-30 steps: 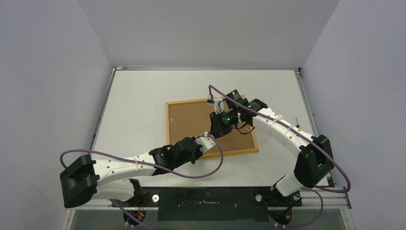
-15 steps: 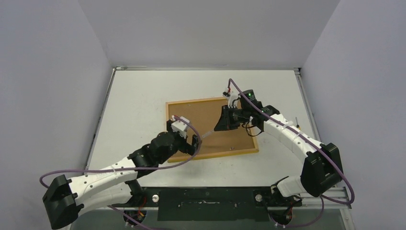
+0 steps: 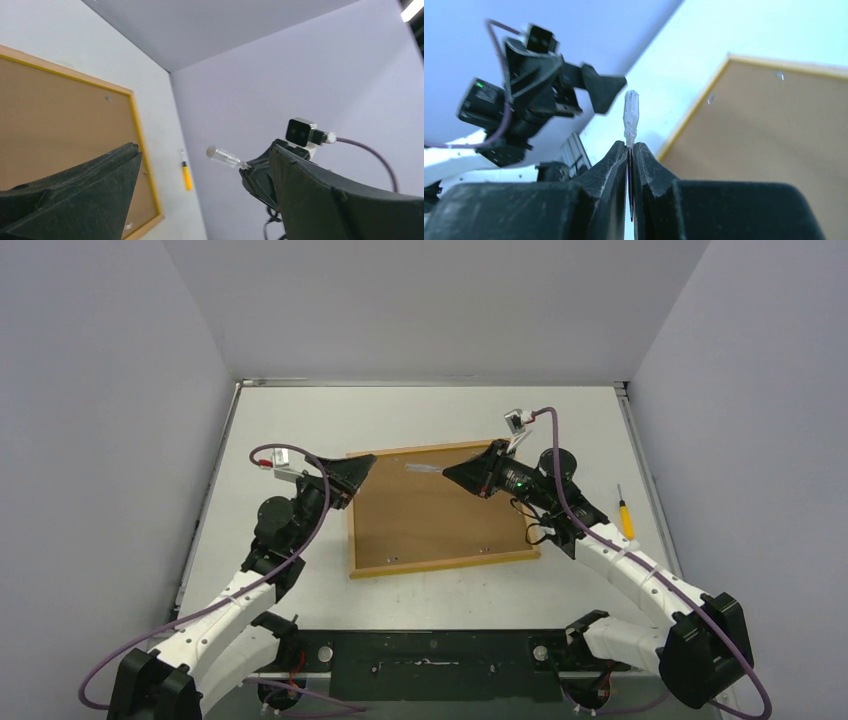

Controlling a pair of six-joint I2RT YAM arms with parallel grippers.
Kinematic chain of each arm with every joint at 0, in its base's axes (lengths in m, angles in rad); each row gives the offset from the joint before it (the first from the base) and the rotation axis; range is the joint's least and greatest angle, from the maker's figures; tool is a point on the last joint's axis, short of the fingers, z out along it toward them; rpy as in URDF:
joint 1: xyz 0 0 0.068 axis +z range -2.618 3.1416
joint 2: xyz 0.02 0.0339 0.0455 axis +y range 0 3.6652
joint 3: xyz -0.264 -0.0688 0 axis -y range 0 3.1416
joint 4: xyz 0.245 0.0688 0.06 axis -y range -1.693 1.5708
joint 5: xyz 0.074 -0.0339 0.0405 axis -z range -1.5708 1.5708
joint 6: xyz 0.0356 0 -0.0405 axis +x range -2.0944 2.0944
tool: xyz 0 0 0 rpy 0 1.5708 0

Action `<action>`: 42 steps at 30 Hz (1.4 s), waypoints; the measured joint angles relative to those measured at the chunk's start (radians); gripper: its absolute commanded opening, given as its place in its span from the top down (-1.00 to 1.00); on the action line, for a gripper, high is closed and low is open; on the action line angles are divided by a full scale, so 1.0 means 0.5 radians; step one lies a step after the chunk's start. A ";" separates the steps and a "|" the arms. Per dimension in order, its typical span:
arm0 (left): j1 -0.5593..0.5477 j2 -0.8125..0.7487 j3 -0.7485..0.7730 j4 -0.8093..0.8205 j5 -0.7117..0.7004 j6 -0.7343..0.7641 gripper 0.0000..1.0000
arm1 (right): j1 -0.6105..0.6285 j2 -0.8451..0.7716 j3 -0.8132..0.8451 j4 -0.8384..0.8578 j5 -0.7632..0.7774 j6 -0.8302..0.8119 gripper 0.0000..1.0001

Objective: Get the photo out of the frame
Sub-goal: Adjust the screwdriver.

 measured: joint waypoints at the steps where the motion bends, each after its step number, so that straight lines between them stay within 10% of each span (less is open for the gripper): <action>1: 0.011 0.018 -0.024 0.074 0.014 -0.092 -0.93 | 0.007 -0.011 -0.021 0.097 0.010 0.036 0.89; 15: -0.011 0.161 -0.187 0.806 -0.163 -1.010 -0.65 | 0.440 0.091 0.014 0.756 0.452 -0.011 0.89; 21: -0.043 0.209 -0.186 0.846 -0.220 -1.161 -0.26 | 0.455 0.224 0.037 0.791 0.513 -0.090 0.89; 42: -0.150 0.288 -0.186 0.836 -0.343 -1.210 0.08 | 0.587 0.410 0.127 0.813 0.525 -0.288 0.89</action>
